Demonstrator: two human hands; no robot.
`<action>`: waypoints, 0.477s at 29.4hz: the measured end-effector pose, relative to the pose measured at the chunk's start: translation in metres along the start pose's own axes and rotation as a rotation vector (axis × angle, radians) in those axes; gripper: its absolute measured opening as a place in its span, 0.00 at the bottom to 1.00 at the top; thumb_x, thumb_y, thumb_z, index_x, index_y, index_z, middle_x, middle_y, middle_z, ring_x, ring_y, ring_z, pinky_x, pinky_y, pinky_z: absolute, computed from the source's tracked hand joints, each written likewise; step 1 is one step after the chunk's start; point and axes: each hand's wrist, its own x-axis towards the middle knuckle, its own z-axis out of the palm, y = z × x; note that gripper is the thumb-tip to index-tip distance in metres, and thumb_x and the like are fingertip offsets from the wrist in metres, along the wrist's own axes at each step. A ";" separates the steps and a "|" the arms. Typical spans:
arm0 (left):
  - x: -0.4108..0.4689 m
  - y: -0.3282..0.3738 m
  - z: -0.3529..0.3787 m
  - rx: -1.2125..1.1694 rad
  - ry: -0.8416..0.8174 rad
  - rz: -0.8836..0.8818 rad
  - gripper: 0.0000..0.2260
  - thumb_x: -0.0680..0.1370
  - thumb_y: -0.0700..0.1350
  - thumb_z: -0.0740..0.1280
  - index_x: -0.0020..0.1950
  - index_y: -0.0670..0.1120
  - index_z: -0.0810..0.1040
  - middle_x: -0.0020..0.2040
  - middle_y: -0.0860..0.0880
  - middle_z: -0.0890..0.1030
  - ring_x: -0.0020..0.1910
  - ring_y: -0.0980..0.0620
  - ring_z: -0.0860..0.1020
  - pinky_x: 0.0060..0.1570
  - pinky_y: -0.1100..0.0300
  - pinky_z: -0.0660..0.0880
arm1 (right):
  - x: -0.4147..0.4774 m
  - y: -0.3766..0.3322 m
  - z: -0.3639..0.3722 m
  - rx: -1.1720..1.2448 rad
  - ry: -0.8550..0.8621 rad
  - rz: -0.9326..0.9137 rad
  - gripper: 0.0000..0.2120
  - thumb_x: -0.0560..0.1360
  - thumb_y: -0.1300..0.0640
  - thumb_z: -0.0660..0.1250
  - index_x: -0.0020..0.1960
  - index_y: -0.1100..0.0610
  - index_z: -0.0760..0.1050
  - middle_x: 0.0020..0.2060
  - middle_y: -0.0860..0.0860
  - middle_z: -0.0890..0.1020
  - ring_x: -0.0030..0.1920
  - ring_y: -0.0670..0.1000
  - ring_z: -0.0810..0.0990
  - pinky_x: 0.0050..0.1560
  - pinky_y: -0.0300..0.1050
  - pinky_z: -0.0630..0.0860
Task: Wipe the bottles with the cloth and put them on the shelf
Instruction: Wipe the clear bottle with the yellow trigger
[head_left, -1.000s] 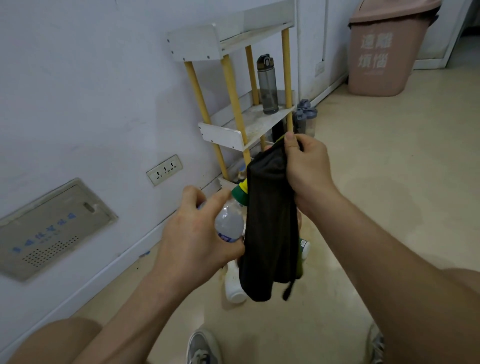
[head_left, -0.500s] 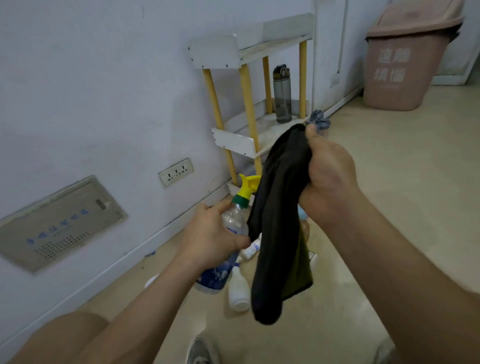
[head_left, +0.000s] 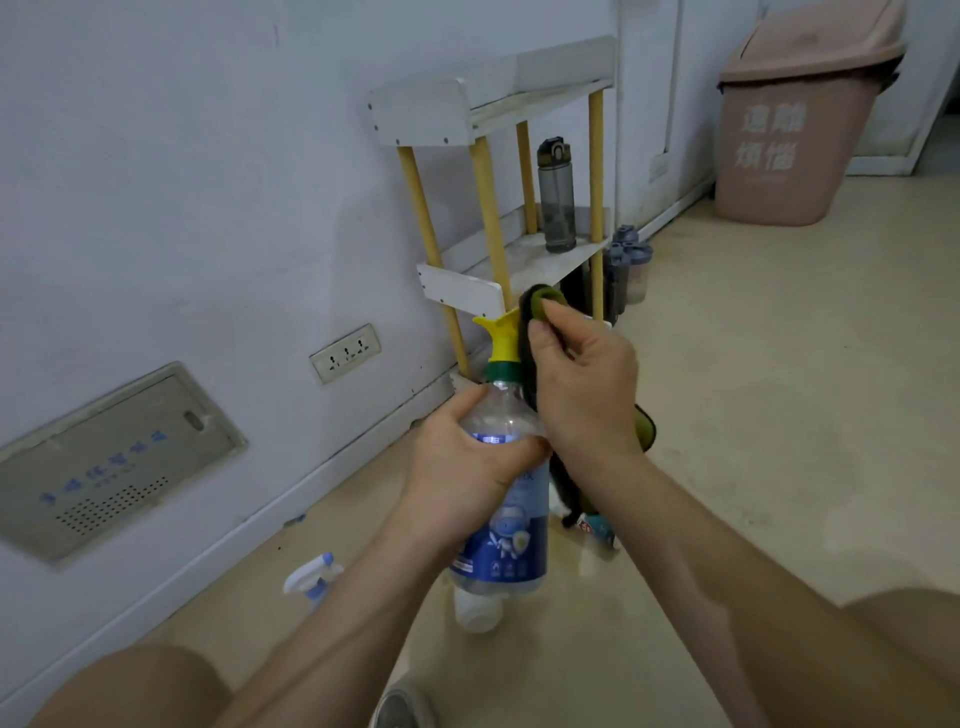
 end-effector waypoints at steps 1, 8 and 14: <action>-0.001 0.001 0.000 -0.020 0.014 -0.032 0.20 0.66 0.41 0.78 0.55 0.52 0.79 0.43 0.50 0.85 0.38 0.52 0.84 0.38 0.57 0.82 | 0.004 -0.001 -0.002 0.076 0.032 0.056 0.11 0.78 0.62 0.67 0.59 0.58 0.82 0.46 0.41 0.82 0.46 0.37 0.79 0.50 0.26 0.74; 0.004 0.006 -0.009 -0.180 0.150 -0.108 0.22 0.65 0.41 0.79 0.56 0.52 0.78 0.44 0.45 0.85 0.39 0.45 0.85 0.40 0.52 0.82 | 0.035 -0.009 -0.029 0.378 -0.009 0.362 0.17 0.76 0.70 0.61 0.55 0.57 0.84 0.46 0.55 0.85 0.46 0.54 0.84 0.47 0.52 0.83; -0.008 0.012 -0.016 0.014 0.006 -0.049 0.33 0.60 0.48 0.78 0.65 0.51 0.75 0.49 0.48 0.84 0.42 0.50 0.85 0.44 0.51 0.83 | 0.022 0.005 -0.018 -0.124 -0.311 0.059 0.11 0.71 0.52 0.76 0.52 0.52 0.81 0.43 0.46 0.85 0.47 0.46 0.83 0.50 0.47 0.79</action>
